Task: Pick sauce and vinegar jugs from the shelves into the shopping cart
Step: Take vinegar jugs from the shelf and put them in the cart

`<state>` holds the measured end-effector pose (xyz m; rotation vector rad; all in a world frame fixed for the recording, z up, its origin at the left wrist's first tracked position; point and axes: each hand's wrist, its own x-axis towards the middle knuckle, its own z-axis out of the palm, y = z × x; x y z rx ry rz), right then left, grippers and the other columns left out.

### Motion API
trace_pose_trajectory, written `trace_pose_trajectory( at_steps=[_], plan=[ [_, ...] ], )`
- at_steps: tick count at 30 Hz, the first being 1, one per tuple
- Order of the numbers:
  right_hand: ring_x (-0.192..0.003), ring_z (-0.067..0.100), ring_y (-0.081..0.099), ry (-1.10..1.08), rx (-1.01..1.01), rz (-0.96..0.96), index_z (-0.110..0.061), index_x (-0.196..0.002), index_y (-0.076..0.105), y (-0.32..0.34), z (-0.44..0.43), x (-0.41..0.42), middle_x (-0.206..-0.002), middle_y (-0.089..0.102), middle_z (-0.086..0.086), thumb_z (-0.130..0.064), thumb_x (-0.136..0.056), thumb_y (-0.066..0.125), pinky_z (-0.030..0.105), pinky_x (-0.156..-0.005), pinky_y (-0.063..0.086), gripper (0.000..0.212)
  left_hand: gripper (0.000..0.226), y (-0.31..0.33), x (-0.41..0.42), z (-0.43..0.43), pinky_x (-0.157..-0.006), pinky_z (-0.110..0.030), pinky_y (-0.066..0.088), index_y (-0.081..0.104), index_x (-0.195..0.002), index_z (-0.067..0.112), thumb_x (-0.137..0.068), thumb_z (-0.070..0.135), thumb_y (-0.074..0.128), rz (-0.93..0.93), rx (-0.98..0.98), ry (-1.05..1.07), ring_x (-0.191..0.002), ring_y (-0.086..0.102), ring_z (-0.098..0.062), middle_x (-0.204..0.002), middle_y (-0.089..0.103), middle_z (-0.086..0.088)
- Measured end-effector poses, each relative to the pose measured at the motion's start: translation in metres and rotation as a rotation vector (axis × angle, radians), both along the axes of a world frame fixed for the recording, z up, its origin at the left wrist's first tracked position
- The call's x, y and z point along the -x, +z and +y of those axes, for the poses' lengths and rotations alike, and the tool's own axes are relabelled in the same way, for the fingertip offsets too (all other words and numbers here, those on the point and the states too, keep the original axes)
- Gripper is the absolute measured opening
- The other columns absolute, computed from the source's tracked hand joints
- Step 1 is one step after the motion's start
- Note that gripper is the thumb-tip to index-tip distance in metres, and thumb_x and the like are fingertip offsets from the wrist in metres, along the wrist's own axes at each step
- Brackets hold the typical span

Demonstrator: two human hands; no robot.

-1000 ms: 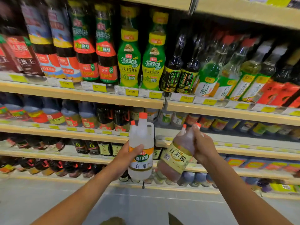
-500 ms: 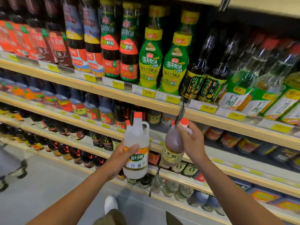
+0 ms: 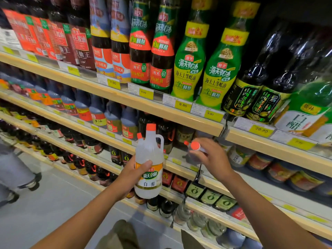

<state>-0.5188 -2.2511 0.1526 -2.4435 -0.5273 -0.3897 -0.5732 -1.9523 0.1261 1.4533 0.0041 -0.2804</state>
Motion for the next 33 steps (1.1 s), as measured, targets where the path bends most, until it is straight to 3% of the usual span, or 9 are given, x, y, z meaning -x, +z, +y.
trace_pose_trajectory(
  at_steps=[3, 6, 10, 15, 20, 23, 26, 30, 33],
  plan=[
    [-0.091, 0.006, 0.059, -0.115, -0.131, 0.064, -0.025, -0.111, 0.073, -0.003, 0.0, -0.002, -0.101, 0.069, -0.012, -0.056, -0.092, 0.061, 0.009, -0.078, 0.04, 0.038, 0.1, -0.004, -0.007, 0.004, -0.086, -0.035, 0.058, 0.054, -0.132, 0.032, -0.048, 0.08, 0.082, 0.012, 0.005, 0.017, -0.109, 0.071, -0.018, -0.119, 0.074, 0.003],
    [-0.081, 0.016, 0.062, -0.317, -0.295, 0.183, -0.017, -0.098, 0.072, -0.008, -0.001, -0.009, -0.086, 0.071, -0.002, -0.052, -0.09, 0.06, 0.021, -0.066, 0.042, 0.038, 0.101, -0.005, -0.013, 0.007, -0.083, -0.033, 0.059, 0.055, -0.131, 0.031, -0.048, 0.078, 0.083, 0.022, 0.01, 0.028, -0.108, 0.072, -0.019, -0.118, 0.075, 0.002],
    [-0.102, 0.036, 0.065, -0.534, -0.376, 0.597, 0.004, -0.117, 0.068, -0.008, -0.02, -0.026, -0.117, 0.069, 0.025, -0.044, -0.103, 0.052, 0.03, -0.077, 0.04, 0.052, 0.101, -0.007, -0.019, 0.006, -0.089, -0.039, 0.058, 0.055, -0.132, 0.03, -0.048, 0.079, 0.083, 0.033, 0.006, 0.036, -0.109, 0.072, -0.022, -0.118, 0.075, 0.0],
    [-0.135, 0.034, 0.049, -0.539, -0.349, 0.725, -0.006, -0.143, 0.054, 0.002, -0.025, -0.053, -0.15, 0.051, 0.018, -0.038, -0.109, 0.041, 0.028, -0.088, 0.037, 0.049, 0.097, -0.008, -0.022, 0.003, -0.1, -0.051, 0.053, 0.055, -0.133, 0.031, -0.053, 0.077, 0.083, 0.045, 0.016, 0.019, -0.113, 0.07, -0.025, -0.122, 0.073, -0.004],
    [-0.122, 0.025, 0.06, -0.51, -0.462, 0.76, -0.026, -0.103, 0.064, -0.003, -0.013, -0.04, -0.128, 0.065, 0.007, -0.057, -0.091, 0.066, 0.038, -0.105, 0.043, 0.034, 0.094, -0.008, -0.02, 0.004, -0.1, -0.05, 0.052, 0.055, -0.133, 0.031, -0.055, 0.076, 0.082, 0.04, 0.015, 0.001, -0.114, 0.069, -0.025, -0.123, 0.073, -0.003],
    [-0.109, 0.02, 0.063, -0.563, -0.559, 0.656, -0.025, -0.094, 0.06, -0.018, -0.009, -0.028, -0.119, 0.066, 0.002, -0.065, -0.066, 0.084, 0.042, -0.096, 0.052, 0.055, 0.09, -0.005, -0.018, 0.006, -0.098, -0.047, 0.053, 0.056, -0.132, 0.031, -0.058, 0.075, 0.082, 0.037, 0.01, -0.005, -0.115, 0.069, -0.025, -0.124, 0.072, -0.003],
    [-0.089, 0.017, 0.061, -0.555, -0.489, 0.774, -0.01, -0.102, 0.061, -0.02, -0.008, -0.022, -0.107, 0.064, 0.008, -0.059, -0.075, 0.081, 0.035, -0.071, 0.046, 0.059, 0.088, -0.004, -0.015, 0.009, -0.097, -0.044, 0.053, 0.056, -0.132, 0.032, -0.059, 0.075, 0.081, 0.042, 0.009, -0.013, -0.116, 0.069, -0.023, -0.124, 0.072, -0.002],
    [-0.127, 0.026, 0.058, -0.468, -0.482, 0.829, -0.019, -0.143, 0.053, -0.022, -0.023, -0.023, -0.143, 0.057, 0.001, -0.086, -0.046, 0.08, 0.045, -0.102, 0.05, 0.121, 0.094, -0.003, -0.012, 0.012, -0.096, -0.042, 0.054, 0.054, -0.134, 0.03, -0.057, 0.075, 0.082, 0.066, 0.034, -0.018, -0.116, 0.068, -0.024, -0.125, 0.072, -0.003],
    [-0.128, 0.025, 0.057, -0.456, -0.47, 0.86, -0.027, -0.143, 0.051, -0.039, -0.04, -0.031, -0.148, 0.054, -0.002, -0.09, -0.041, 0.079, 0.049, -0.106, 0.05, 0.123, 0.092, 0.003, -0.01, 0.011, -0.095, -0.041, 0.055, 0.055, -0.133, 0.029, -0.058, 0.074, 0.082, 0.061, 0.031, -0.029, -0.115, 0.069, -0.025, -0.124, 0.072, -0.005]
  ],
)
